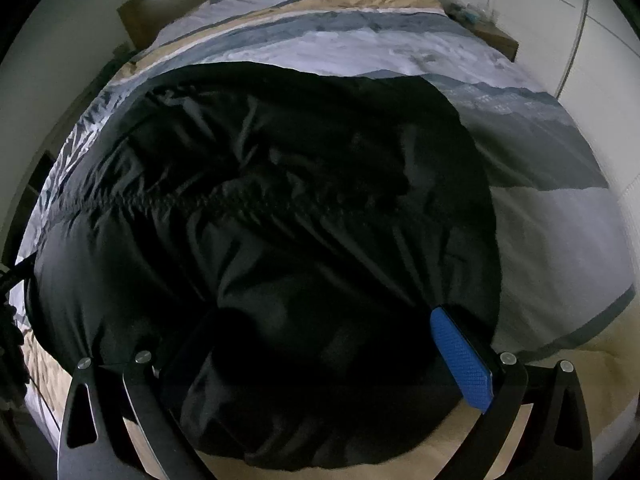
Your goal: Fold large clothes
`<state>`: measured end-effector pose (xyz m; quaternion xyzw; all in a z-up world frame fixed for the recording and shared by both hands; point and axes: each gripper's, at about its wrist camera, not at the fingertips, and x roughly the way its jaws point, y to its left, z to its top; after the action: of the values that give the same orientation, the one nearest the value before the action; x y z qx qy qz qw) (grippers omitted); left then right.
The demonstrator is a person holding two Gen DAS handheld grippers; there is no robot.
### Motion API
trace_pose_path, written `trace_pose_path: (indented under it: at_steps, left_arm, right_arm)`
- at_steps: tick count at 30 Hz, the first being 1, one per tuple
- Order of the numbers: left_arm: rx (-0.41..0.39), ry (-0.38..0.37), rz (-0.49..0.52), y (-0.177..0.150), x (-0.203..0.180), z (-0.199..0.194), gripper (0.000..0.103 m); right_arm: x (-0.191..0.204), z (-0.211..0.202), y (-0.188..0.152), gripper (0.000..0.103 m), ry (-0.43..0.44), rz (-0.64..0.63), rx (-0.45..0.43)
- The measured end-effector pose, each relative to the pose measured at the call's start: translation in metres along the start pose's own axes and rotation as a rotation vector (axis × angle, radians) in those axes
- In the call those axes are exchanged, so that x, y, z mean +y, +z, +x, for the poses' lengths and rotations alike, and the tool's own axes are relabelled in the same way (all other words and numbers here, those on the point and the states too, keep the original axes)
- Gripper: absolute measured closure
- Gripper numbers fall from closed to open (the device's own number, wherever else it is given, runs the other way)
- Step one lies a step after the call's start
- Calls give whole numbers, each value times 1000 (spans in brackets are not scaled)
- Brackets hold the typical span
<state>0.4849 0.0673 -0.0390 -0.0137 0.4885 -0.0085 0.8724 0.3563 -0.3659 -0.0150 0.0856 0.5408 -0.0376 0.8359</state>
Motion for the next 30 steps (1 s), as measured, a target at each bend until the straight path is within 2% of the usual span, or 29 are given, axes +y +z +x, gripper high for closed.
trace_pose_path:
  at_steps: [6, 10, 12, 15, 18, 20, 21, 25, 30]
  left_arm:
    - [19, -2, 15, -4, -1, -3, 32]
    - [33, -40, 29, -3, 5, -10, 32]
    - [26, -60, 22, -2, 13, -17, 27]
    - [-45, -119, -78, 3, 43, -36, 24]
    - [22, -129, -156, 16, 79, -34, 24]
    - [39, -134, -219, 24, 103, -28, 24]
    - [46, -153, -257, 28, 118, -24, 24]
    - [94, -341, -385, 40, 154, 9, 24]
    - [182, -469, -414, 45, 155, 54, 24]
  right_arm:
    - [-13, -6, -5, 0, -16, 17, 7]
    - [-23, -11, -6, 0, -27, 29, 2]
    - [-33, -17, -3, 0, -39, 47, -10]
    - [-51, -27, 5, 0, -48, 86, -43]
    - [-74, -35, 20, 0, -36, 138, -74]
    - [-91, -33, 29, 0, 0, 182, -72]
    - [-98, -29, 33, 0, 26, 206, -64]
    - [-121, -4, 43, 0, 130, 294, -20]
    - [-126, 34, 48, 0, 262, 343, 38]
